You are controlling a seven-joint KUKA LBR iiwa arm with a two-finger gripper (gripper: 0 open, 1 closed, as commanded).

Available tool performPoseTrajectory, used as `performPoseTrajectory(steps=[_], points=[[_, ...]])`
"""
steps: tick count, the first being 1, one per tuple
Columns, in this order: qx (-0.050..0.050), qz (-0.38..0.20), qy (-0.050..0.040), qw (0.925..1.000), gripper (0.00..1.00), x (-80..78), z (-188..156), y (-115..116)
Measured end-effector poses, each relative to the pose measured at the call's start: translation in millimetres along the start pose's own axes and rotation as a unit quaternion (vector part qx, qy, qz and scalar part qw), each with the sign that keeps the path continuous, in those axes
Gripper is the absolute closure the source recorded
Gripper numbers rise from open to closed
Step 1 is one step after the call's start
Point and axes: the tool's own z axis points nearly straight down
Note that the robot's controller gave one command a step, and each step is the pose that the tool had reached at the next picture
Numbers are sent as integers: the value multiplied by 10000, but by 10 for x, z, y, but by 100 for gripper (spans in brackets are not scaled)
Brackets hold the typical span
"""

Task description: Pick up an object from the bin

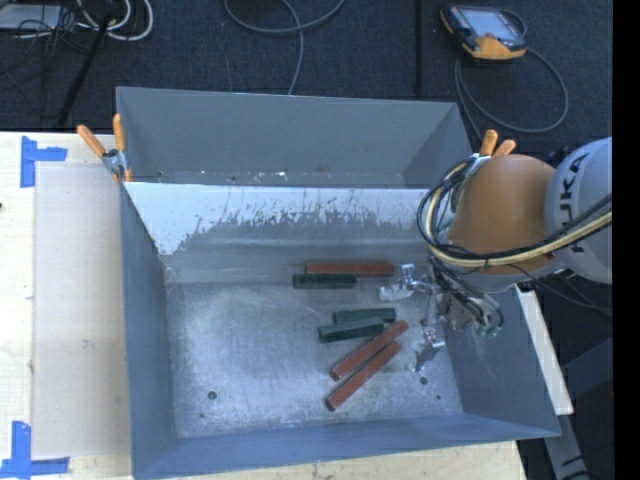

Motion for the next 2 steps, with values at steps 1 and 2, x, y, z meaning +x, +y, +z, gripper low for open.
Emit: performPoseTrajectory(steps=[1, 2], points=[[-31, -948, 60, 9955, 0, -61, 122, 350], [-22, -1059, 23, 9944, 0, -68, 40, 450]])
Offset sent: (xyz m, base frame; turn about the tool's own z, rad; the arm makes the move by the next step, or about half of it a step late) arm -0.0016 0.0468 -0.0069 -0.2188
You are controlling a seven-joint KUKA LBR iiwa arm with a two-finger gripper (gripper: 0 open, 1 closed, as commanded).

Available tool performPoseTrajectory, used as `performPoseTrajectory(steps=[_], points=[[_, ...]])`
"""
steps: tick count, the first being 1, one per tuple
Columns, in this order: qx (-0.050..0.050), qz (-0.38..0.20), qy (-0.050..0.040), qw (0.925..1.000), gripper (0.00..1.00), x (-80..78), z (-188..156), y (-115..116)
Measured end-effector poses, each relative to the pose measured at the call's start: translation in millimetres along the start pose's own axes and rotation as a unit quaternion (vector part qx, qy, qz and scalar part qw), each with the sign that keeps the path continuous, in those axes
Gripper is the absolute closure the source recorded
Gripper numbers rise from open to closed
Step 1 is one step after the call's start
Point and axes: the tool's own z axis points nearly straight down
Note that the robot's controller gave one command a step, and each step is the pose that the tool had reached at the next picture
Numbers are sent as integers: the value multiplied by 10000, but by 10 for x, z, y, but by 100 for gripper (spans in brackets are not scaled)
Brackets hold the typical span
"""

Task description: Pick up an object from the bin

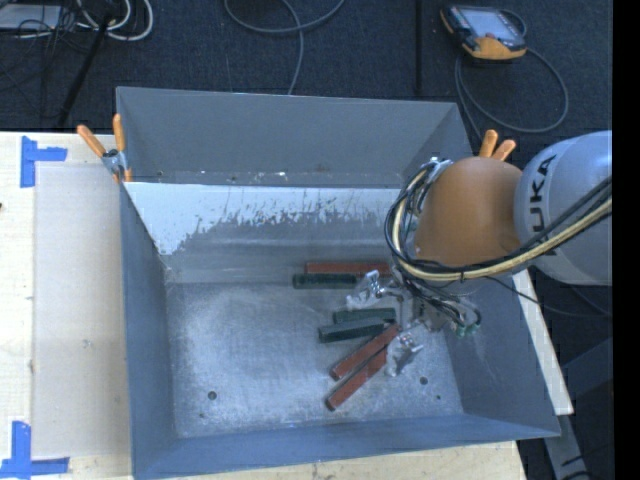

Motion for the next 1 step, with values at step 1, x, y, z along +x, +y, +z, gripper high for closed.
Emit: performPoseTrajectory(steps=[1], points=[[3, -859, 3, 9963, 0, -30, 303, 71]])
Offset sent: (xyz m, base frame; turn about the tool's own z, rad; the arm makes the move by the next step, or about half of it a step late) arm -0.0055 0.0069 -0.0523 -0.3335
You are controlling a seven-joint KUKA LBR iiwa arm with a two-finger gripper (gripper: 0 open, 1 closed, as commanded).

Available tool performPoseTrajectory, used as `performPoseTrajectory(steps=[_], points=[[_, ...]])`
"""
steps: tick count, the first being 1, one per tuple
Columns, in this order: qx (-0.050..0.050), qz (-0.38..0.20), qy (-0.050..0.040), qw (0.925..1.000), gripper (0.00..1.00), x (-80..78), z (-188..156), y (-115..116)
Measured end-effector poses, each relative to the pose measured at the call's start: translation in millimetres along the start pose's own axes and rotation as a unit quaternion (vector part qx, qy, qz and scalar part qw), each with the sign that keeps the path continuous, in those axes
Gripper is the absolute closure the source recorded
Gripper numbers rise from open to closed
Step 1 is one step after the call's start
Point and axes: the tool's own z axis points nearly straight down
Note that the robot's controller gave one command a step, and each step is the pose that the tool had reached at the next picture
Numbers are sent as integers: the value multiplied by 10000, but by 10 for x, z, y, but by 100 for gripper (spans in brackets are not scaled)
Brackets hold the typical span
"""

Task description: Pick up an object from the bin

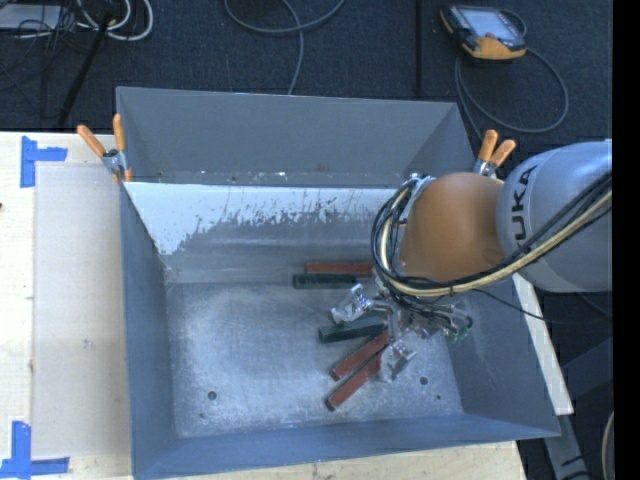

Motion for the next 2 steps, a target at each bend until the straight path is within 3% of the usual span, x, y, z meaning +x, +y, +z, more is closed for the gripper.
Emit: performPoseTrajectory(steps=[1, 2], points=[[57, -797, -94, 9968, 100, -28, 94, -12], [58, -798, -94, 9967, 100, -28, 94, -12]])
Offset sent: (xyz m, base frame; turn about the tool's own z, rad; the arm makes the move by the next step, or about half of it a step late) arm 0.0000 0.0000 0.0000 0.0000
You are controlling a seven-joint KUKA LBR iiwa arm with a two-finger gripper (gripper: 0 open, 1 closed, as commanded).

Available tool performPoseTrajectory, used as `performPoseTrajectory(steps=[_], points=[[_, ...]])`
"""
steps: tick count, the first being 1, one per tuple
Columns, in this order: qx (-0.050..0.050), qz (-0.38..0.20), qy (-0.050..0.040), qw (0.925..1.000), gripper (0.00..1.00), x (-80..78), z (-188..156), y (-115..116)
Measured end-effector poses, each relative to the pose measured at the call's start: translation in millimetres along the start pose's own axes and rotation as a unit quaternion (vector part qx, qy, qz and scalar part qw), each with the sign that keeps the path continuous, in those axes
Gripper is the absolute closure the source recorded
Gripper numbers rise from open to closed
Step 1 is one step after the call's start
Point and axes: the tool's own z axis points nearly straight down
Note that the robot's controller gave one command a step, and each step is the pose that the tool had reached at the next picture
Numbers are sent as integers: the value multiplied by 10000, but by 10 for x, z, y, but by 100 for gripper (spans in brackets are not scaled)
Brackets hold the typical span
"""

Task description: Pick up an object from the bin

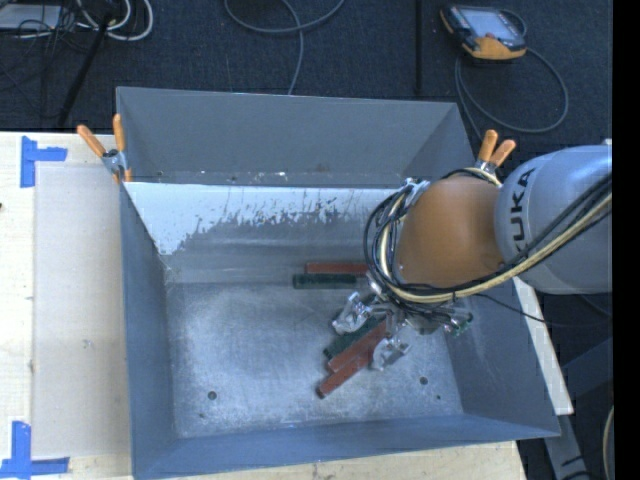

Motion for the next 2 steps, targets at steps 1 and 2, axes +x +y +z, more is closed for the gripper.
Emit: performPoseTrajectory(steps=[1, 2], points=[[-19, -1, 31, 10000, 100, 13, -39, 8], [-64, 9, 84, 9999, 100, 23, -177, 24]])
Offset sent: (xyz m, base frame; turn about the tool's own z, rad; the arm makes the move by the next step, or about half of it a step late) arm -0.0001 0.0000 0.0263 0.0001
